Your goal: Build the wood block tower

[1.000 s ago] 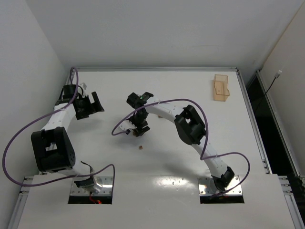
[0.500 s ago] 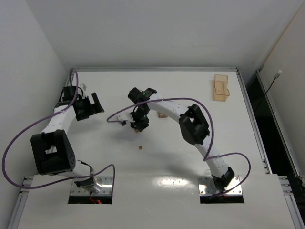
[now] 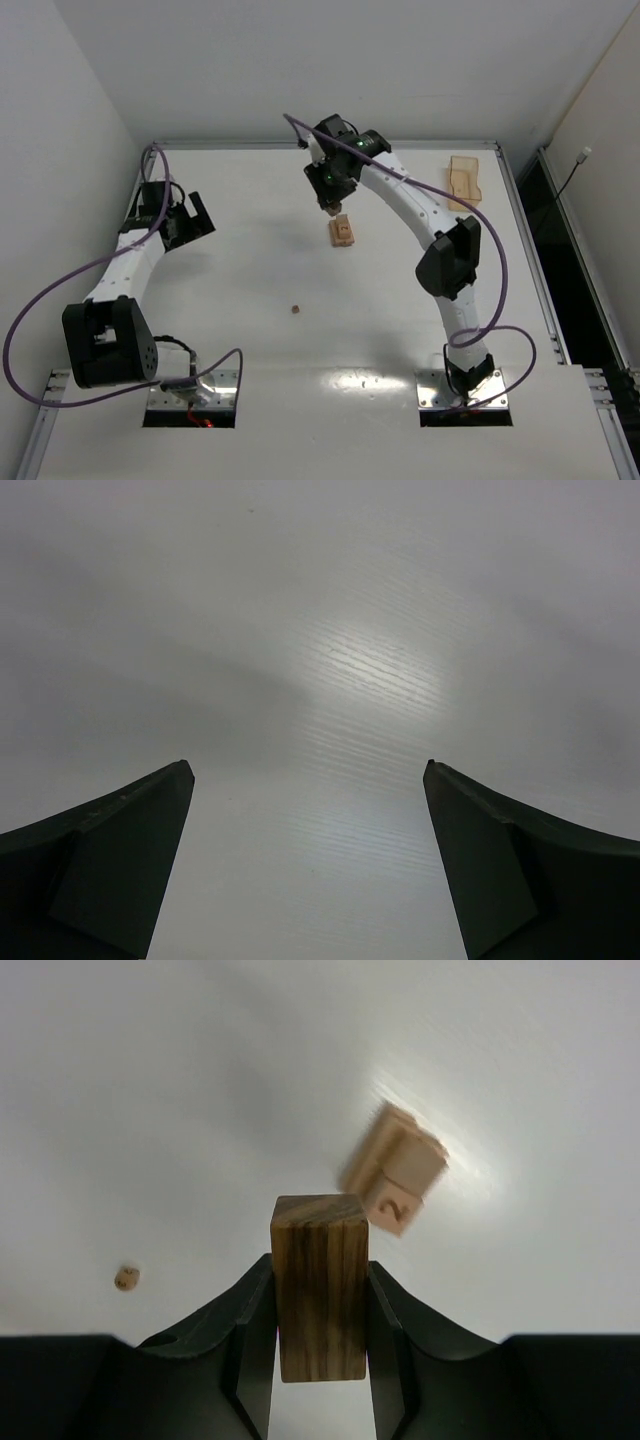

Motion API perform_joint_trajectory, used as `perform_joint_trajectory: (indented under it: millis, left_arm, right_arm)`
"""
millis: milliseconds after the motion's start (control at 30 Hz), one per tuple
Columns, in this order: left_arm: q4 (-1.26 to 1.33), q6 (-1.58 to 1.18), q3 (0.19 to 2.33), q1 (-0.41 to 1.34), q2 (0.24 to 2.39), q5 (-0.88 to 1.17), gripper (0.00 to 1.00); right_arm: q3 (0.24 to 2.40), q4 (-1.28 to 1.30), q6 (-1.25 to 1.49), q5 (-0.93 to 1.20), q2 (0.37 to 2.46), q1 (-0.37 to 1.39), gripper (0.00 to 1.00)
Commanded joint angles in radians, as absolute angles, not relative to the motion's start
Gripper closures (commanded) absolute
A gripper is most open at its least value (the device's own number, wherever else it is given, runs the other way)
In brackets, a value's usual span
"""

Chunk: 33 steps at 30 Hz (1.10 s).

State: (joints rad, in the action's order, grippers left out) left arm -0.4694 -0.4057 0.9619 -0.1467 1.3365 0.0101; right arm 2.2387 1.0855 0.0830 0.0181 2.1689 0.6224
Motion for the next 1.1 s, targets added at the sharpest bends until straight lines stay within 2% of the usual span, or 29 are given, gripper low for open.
perform_joint_trajectory:
  millis: [0, 67, 167, 500, 1067]
  left_arm:
    - [-0.477, -0.453, 1.009, -0.127, 1.305, -0.090, 0.00]
    - [-0.477, -0.453, 1.019, -0.127, 1.305, -0.091, 0.00]
    - [-0.477, -0.453, 1.019, -0.118, 1.305, -0.100, 0.00]
    - [-0.477, -0.443, 1.019, -0.118, 1.328, -0.110, 0.00]
    - [-0.477, -0.443, 1.019, -0.118, 1.338, -0.101, 0.00]
  right_arm:
    - [2.230, 1.110, 0.452, -0.193, 2.180, 0.568, 1.00]
    - [2.252, 1.144, 0.547, -0.163, 2.200, 0.532, 1.00]
    - [2.279, 1.134, 0.586, -0.241, 2.214, 0.532, 1.00]
    - [2.286, 1.115, 0.690, -0.133, 2.273, 0.523, 1.00]
    - [2.249, 1.031, 0.466, -0.071, 2.316, 0.505, 1.00]
